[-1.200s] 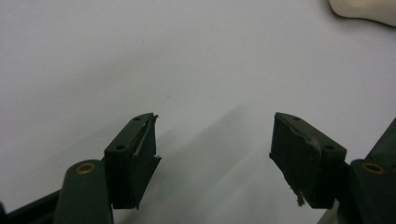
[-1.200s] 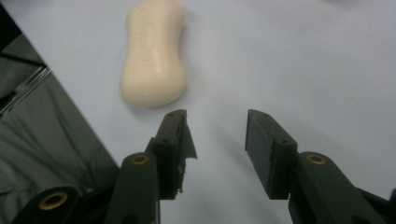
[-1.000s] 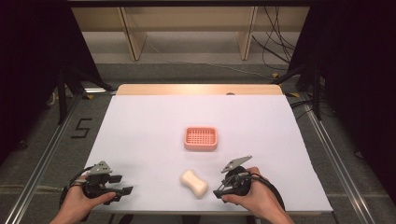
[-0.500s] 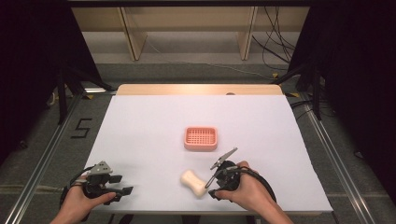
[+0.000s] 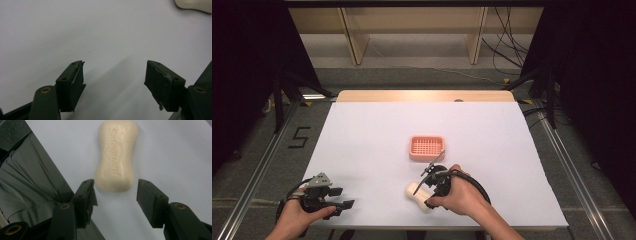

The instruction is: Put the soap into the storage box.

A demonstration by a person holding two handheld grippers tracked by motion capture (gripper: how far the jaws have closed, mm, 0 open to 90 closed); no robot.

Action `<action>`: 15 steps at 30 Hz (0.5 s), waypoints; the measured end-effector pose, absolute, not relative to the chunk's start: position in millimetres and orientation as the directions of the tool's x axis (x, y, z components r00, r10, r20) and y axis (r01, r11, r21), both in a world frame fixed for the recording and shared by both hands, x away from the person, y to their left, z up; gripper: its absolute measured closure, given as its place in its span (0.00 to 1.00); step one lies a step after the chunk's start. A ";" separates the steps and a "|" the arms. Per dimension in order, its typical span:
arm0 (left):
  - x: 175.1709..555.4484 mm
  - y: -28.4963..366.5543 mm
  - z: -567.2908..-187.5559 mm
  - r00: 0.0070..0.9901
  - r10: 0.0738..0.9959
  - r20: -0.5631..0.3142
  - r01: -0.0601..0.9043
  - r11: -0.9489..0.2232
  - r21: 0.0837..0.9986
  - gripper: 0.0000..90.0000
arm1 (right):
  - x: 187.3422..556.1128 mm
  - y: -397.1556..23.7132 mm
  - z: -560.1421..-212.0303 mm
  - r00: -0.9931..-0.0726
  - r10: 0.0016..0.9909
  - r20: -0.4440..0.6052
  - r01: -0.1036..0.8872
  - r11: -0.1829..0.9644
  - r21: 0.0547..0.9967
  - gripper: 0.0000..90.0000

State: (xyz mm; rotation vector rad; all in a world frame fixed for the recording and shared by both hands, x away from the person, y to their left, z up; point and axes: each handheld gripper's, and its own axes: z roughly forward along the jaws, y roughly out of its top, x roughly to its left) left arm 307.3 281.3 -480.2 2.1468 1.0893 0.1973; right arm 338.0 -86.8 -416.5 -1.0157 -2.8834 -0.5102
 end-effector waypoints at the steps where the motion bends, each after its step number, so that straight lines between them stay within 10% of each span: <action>1: 307.4 281.1 -480.2 0.633 0.755 -0.172 0.646 -0.393 0.655 0.34 | 339.1 -86.1 -416.7 -0.791 0.595 0.144 0.608 0.738 0.291 0.53; 15: 306.9 280.2 -480.4 0.639 0.746 -0.188 0.646 -0.388 0.658 0.34 | 350.8 -72.9 -419.9 -0.778 0.617 0.117 0.626 0.748 0.221 0.50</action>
